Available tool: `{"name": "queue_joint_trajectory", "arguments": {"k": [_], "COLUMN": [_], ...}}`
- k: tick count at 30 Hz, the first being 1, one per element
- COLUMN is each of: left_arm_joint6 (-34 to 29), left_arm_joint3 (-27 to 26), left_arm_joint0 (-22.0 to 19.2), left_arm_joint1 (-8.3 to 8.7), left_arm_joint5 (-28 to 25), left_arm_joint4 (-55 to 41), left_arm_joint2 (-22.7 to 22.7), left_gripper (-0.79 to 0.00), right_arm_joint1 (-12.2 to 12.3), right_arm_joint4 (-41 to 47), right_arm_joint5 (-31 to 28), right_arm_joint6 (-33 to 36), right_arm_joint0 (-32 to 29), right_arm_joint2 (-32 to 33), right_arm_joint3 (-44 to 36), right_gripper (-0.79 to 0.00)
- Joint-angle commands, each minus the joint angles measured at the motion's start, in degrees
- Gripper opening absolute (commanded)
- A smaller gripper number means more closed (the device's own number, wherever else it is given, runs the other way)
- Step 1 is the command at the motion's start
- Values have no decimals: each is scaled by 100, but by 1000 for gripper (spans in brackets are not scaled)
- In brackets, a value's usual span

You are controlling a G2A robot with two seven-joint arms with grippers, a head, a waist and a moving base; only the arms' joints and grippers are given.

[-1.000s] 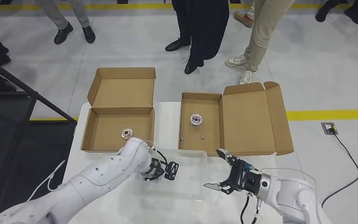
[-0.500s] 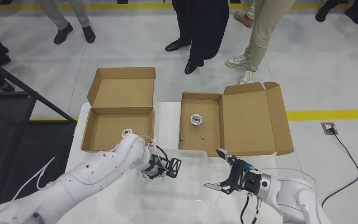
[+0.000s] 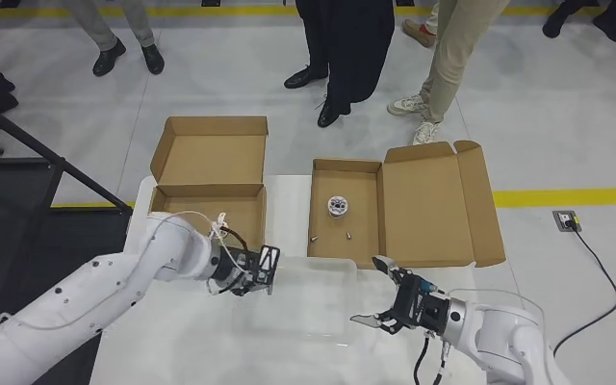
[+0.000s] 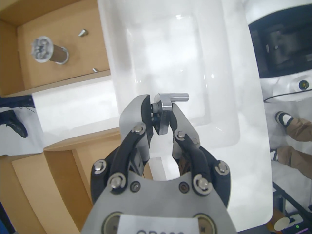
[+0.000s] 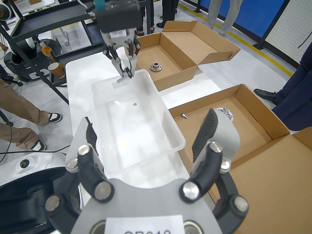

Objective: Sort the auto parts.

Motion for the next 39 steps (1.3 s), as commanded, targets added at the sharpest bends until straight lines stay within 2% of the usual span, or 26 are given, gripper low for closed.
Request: {"name": "queue_joint_trajectory", "arguments": {"k": [1,6,10,16,21,24,36,39], "left_arm_joint6": [609,2026,3282,5230,6805,7040,7040,6540], "left_arm_joint3": [22,12,107,256,469,461,461,407], "left_arm_joint0": [219,887,1405,2103,2576,2800,2800,2799], "left_arm_joint1": [263,744,1015,1257,1377,1431,1431,1397], "left_arm_joint5": [56,353,617,978,1321,1556,1556,1656], "left_arm_joint4": [12,275,450,753,1238,1370,1370,1284], "left_arm_joint2": [-370,-1042,-1456,-1866,-2080,-2131,-2131,-2207], "left_gripper": [-785,-785,-785,-785,-785,-785,-785,-785], "right_arm_joint1": [0,0,0,0,0,0,0,0], "right_arm_joint4": [0,0,0,0,0,0,0,0], "right_arm_joint5": [0,0,0,0,0,0,0,0], "right_arm_joint6": [0,0,0,0,0,0,0,0], "right_arm_joint0": [0,0,0,0,0,0,0,0], "right_arm_joint2": [0,0,0,0,0,0,0,0], "right_arm_joint3": [0,0,0,0,0,0,0,0], "right_gripper": [0,0,0,0,0,0,0,0]}}
